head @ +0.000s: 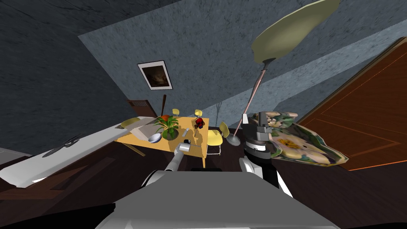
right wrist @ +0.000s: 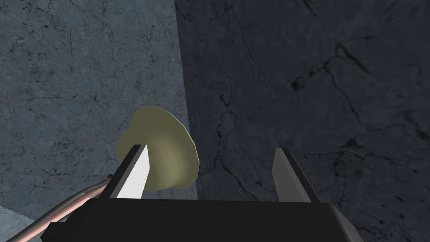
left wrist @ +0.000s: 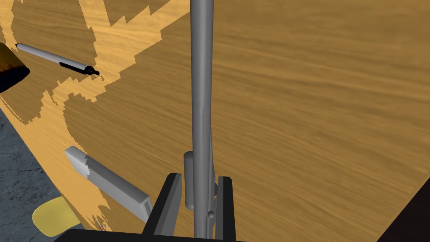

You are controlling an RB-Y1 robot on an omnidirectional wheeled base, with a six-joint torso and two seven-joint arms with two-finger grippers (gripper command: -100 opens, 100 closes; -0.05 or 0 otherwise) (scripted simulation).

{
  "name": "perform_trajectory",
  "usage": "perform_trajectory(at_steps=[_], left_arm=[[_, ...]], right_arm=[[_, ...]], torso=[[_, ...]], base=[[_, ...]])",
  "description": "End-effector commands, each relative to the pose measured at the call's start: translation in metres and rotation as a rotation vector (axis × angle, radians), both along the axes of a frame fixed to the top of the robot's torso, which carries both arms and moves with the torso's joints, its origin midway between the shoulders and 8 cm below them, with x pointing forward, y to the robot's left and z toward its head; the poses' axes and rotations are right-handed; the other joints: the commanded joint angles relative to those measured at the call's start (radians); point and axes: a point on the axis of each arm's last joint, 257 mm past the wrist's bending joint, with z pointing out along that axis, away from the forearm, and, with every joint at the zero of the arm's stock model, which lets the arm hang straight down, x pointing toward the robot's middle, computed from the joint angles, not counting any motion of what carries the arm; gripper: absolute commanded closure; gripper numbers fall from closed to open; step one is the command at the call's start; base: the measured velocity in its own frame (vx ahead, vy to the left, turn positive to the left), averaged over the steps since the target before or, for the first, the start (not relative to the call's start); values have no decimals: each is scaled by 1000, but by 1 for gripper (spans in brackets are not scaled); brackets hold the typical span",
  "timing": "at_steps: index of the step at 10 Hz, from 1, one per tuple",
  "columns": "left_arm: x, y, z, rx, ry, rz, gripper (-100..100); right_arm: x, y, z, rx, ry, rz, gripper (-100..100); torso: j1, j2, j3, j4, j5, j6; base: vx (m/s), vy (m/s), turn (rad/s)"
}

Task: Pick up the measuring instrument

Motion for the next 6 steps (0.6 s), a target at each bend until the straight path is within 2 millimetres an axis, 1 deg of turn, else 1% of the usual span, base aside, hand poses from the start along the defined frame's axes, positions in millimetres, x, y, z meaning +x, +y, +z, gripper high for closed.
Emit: perform_trajectory(at_steps=[1, 2, 3, 5, 6], left_arm=[[0, 0, 0, 0, 0, 0, 100], [0, 0, 0, 0, 0, 0, 0], [2, -3, 5, 1, 9, 1, 100], [8, -6, 13, 1, 9, 2, 100], [7, -5, 11, 1, 6, 1, 100]], right_arm=[[0, 0, 0, 0, 0, 0, 0], [0, 0, 0, 0, 0, 0, 0], [0, 0, 0, 0, 0, 0, 0], [0, 0, 0, 0, 0, 0, 0], [0, 0, 0, 0, 0, 0, 0]], torso=[[0, 0, 0, 0, 0, 0], [0, 0, 0, 0, 0, 0], [0, 0, 0, 0, 0, 0], [0, 0, 0, 0, 0, 0], [0, 2, 1, 0, 0, 0]], base=[[0, 0, 0], [0, 0, 0], [0, 0, 0], [-22, 4, -8], [-18, 2, -4]])
